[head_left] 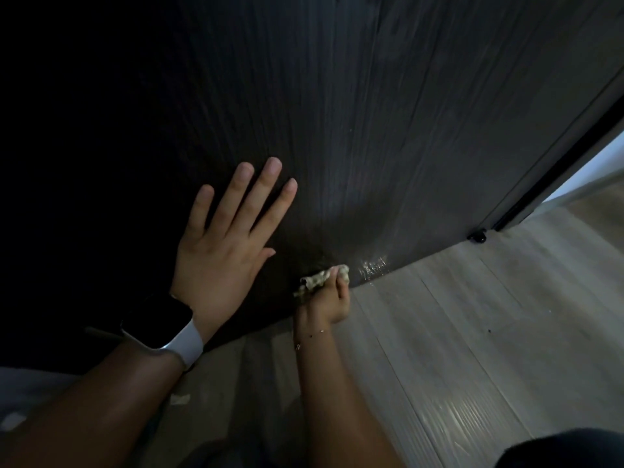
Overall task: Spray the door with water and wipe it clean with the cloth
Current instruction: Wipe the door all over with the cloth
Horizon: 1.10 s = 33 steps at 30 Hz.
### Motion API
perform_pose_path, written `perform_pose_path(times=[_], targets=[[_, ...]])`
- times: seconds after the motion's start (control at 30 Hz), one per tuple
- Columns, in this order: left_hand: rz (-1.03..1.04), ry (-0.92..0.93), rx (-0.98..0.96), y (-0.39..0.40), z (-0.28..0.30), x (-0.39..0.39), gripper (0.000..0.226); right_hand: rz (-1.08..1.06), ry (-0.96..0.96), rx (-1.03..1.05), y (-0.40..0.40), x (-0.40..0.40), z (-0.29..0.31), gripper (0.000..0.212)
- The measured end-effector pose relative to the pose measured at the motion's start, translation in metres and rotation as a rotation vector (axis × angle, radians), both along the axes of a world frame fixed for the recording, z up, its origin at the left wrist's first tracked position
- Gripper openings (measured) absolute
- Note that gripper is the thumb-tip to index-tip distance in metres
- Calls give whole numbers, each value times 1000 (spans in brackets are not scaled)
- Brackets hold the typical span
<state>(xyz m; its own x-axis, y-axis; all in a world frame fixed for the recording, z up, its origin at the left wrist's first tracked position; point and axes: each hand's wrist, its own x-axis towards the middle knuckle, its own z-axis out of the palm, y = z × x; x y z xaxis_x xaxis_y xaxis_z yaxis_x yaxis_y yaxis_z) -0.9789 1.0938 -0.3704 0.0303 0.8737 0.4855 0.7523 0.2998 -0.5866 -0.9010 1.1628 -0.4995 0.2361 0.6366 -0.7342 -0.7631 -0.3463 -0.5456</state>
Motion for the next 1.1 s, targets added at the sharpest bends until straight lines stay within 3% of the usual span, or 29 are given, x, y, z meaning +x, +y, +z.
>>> perform_pose_path(times=[0.1,0.17,0.3,0.37,0.6,0.73,0.83,1.1], targets=[[-2,-16,-14,0,3,1,109,-22,35,17,2,-5,8,12],[-3,-18,3,0,2,1,109,-23,-62,124,5,-8,34,6],[-13,-28,1,0,2,2,109,-15,-255,438,3,-13,72,19],[-18,-36,5,0,3,2,109,-24,-309,498,5,-11,74,18],[13,29,4,1,2,2,109,-79,-197,264,21,12,31,4],[13,29,11,1,0,2,111,-27,-322,424,21,7,75,23],[7,27,19,2,0,2,111,8,-354,536,18,2,93,23],[28,67,11,0,-1,2,110,11,-301,468,11,5,82,24]])
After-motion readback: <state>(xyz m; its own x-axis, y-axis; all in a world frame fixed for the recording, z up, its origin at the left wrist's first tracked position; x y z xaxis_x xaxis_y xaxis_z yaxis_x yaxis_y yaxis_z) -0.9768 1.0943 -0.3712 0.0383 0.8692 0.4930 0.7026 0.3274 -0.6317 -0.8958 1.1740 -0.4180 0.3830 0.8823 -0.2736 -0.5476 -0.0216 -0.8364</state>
